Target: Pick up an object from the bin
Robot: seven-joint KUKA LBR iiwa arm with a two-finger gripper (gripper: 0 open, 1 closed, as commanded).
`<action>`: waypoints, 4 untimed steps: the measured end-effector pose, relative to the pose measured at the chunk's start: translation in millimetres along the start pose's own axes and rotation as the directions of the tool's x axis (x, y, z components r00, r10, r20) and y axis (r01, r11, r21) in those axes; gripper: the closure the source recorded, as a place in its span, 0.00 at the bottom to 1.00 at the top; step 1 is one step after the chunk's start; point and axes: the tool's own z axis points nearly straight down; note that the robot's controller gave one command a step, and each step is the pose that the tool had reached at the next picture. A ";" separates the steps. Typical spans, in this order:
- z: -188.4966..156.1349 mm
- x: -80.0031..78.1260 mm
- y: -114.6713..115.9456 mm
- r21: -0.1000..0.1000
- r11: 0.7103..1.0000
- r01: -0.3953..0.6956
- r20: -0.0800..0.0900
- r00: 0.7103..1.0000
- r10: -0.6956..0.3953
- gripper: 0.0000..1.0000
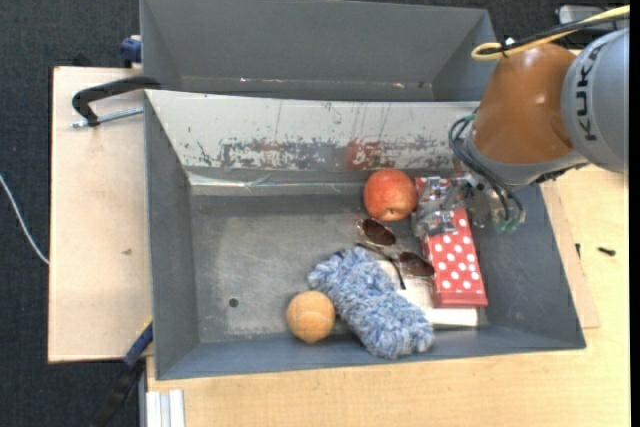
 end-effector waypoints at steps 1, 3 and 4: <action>-19.0 -10.9 4.7 0.003 0.993 0.118 0.006 0.993 -0.118 1.00; -47.8 -23.1 19.8 0.001 1.000 0.023 0.004 1.000 -0.023 0.00; -22.0 -25.2 40.8 0.017 1.000 0.007 0.067 0.998 -0.008 0.00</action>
Offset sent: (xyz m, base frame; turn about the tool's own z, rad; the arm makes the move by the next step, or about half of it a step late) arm 0.0197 0.0208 0.0465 -0.0226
